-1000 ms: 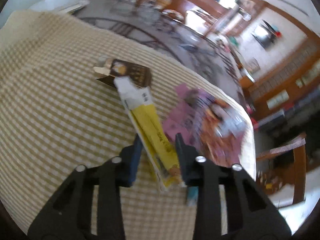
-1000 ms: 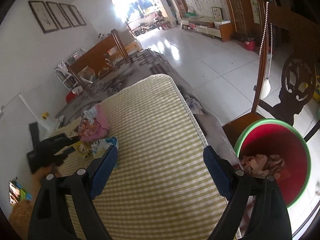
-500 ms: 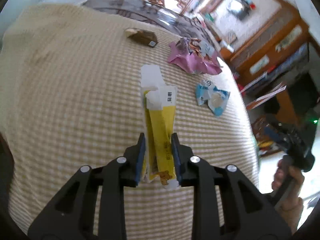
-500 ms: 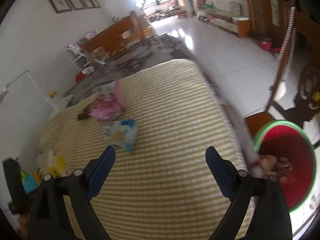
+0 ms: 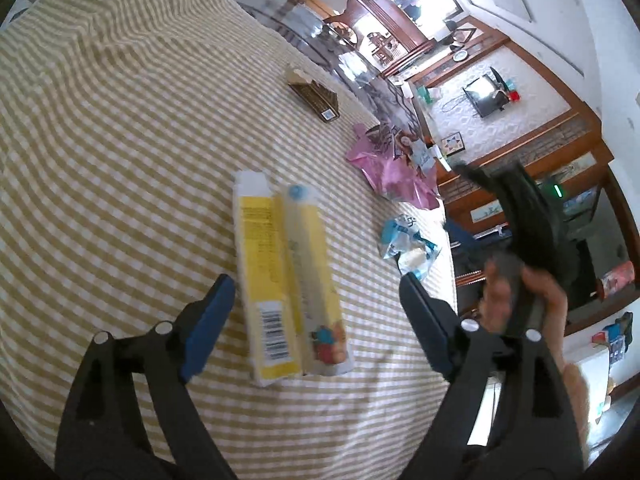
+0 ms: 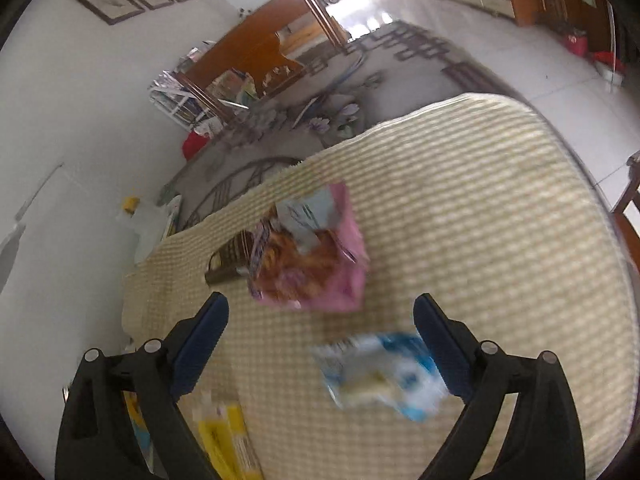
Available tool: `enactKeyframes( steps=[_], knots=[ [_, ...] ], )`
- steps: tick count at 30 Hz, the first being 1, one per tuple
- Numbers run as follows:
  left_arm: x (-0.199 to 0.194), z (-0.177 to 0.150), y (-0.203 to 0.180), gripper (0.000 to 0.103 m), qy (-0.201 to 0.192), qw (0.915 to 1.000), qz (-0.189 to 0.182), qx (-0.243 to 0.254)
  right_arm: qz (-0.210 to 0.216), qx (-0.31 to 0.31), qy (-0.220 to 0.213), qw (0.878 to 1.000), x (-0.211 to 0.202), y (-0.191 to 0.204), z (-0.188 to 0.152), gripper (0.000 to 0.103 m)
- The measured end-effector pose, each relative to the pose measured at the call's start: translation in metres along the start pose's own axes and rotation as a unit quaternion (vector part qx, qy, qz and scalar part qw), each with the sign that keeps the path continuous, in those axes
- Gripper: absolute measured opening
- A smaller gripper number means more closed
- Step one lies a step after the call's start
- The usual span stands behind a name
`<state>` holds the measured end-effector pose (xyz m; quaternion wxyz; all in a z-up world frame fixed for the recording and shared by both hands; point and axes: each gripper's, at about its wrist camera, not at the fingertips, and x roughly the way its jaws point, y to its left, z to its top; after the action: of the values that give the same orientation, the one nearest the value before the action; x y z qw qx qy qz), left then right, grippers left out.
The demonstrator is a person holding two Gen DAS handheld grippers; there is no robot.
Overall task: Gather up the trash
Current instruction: 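Grasp the pink snack bag with the right tool while the left tool holds the yellow box, then carry the yellow box and pink bag over the red bucket with both tools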
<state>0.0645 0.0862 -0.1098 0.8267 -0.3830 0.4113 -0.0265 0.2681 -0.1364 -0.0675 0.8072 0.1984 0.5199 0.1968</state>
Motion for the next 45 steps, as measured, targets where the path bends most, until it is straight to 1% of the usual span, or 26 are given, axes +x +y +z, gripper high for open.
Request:
enactKeyframes(
  steps=[2, 4, 5, 6, 8, 10, 11, 12, 13, 14, 17, 22, 26, 28, 30, 31, 32, 33, 34, 35, 37, 39, 43, 45],
  knots=[
    [0.003, 0.001, -0.002, 0.084, 0.002, 1.0000, -0.001, 0.003, -0.008, 0.005, 0.014, 1.000, 0.016, 0.003, 0.005, 0.091],
    [0.008, 0.002, -0.005, 0.084, 0.004, 0.9999, 0.006, 0.009, -0.011, 0.014, 0.047, 0.999, 0.037, 0.005, 0.007, 0.090],
    [0.009, 0.002, -0.005, 0.084, 0.005, 0.9999, 0.010, 0.010, -0.013, 0.014, 0.055, 0.998, 0.041, 0.004, 0.004, 0.081],
    [0.011, 0.002, -0.005, 0.084, 0.005, 0.9998, 0.016, 0.011, -0.014, 0.013, 0.057, 0.998, 0.044, 0.004, 0.003, 0.078],
    [0.013, 0.003, -0.002, 0.084, 0.006, 0.9998, 0.018, 0.009, -0.009, 0.003, 0.032, 0.999, 0.040, 0.007, -0.001, 0.073],
    [0.016, 0.004, 0.000, 0.084, 0.006, 0.9997, 0.021, 0.007, -0.003, -0.009, 0.029, 1.000, 0.035, 0.011, -0.005, 0.066],
    [0.016, 0.004, 0.001, 0.084, 0.006, 0.9997, 0.023, 0.008, 0.006, -0.009, 0.029, 1.000, 0.031, 0.010, -0.007, 0.042],
    [0.018, 0.004, 0.001, 0.085, 0.007, 0.9996, 0.026, 0.009, 0.022, -0.003, 0.031, 0.999, 0.026, 0.009, -0.009, 0.037],
    [0.020, 0.004, 0.001, 0.084, 0.009, 0.9995, 0.029, 0.011, 0.045, 0.009, 0.028, 0.999, 0.016, 0.004, -0.013, 0.037],
    [0.021, 0.003, 0.002, 0.084, 0.010, 0.9993, 0.032, 0.013, 0.054, 0.012, 0.023, 0.998, 0.008, 0.002, -0.016, 0.037],
    [0.025, 0.001, 0.001, 0.084, 0.015, 0.9989, 0.041, 0.019, 0.070, -0.003, 0.012, 0.997, -0.018, -0.001, -0.027, 0.036],
    [0.028, -0.002, 0.002, 0.084, 0.016, 0.9983, 0.051, 0.021, 0.100, -0.021, 0.001, 0.995, -0.075, -0.019, -0.063, 0.036],
    [0.021, -0.004, 0.005, 0.084, 0.006, 0.9986, 0.051, 0.015, 0.099, -0.037, -0.025, 0.994, -0.126, -0.043, -0.100, 0.036],
    [0.017, -0.005, 0.007, 0.084, 0.001, 0.9985, 0.052, 0.013, 0.091, -0.049, -0.048, 0.993, -0.149, -0.054, -0.118, 0.036],
    [0.013, -0.007, 0.005, 0.084, 0.000, 0.9986, 0.050, 0.013, 0.083, -0.058, -0.067, 0.993, -0.164, -0.061, -0.132, 0.036],
    [0.010, -0.009, 0.005, 0.085, 0.000, 0.9986, 0.050, 0.016, 0.072, -0.066, -0.084, 0.992, -0.173, -0.067, -0.142, 0.036],
    [0.008, -0.011, 0.002, 0.085, -0.001, 0.9984, 0.052, 0.022, 0.062, -0.067, -0.092, 0.992, -0.175, -0.071, -0.147, 0.036],
    [0.006, -0.012, -0.002, 0.085, -0.003, 0.9980, 0.054, 0.031, 0.075, -0.050, -0.104, 0.990, -0.183, -0.076, -0.149, 0.036],
    [0.004, -0.013, -0.005, 0.087, -0.006, 0.9974, 0.059, 0.040, 0.095, -0.044, -0.117, 0.988, -0.188, -0.079, -0.149, 0.036],
    [0.003, -0.015, -0.009, 0.090, -0.011, 0.9966, 0.066, 0.047, 0.095, -0.047, -0.135, 0.985, -0.195, -0.079, -0.150, 0.036],
    [0.000, -0.019, -0.012, 0.090, -0.020, 0.9957, 0.075, 0.050, 0.070, -0.057, -0.151, 0.984, -0.198, -0.080, -0.152, 0.036],
    [0.002, -0.022, -0.011, 0.090, -0.019, 0.9960, 0.077, 0.042, 0.073, -0.062, -0.153, 0.983, -0.198, -0.078, -0.152, 0.036],
    [0.010, -0.026, -0.001, 0.090, -0.013, 0.9955, 0.094, 0.004, 0.062, -0.091, -0.151, 0.982, -0.195, -0.071, -0.154, 0.037],
    [0.011, -0.028, 0.000, 0.090, -0.016, 0.9951, 0.097, 0.004, 0.062, -0.093, -0.151, 0.982, -0.195, -0.071, -0.156, 0.037]
  ],
)
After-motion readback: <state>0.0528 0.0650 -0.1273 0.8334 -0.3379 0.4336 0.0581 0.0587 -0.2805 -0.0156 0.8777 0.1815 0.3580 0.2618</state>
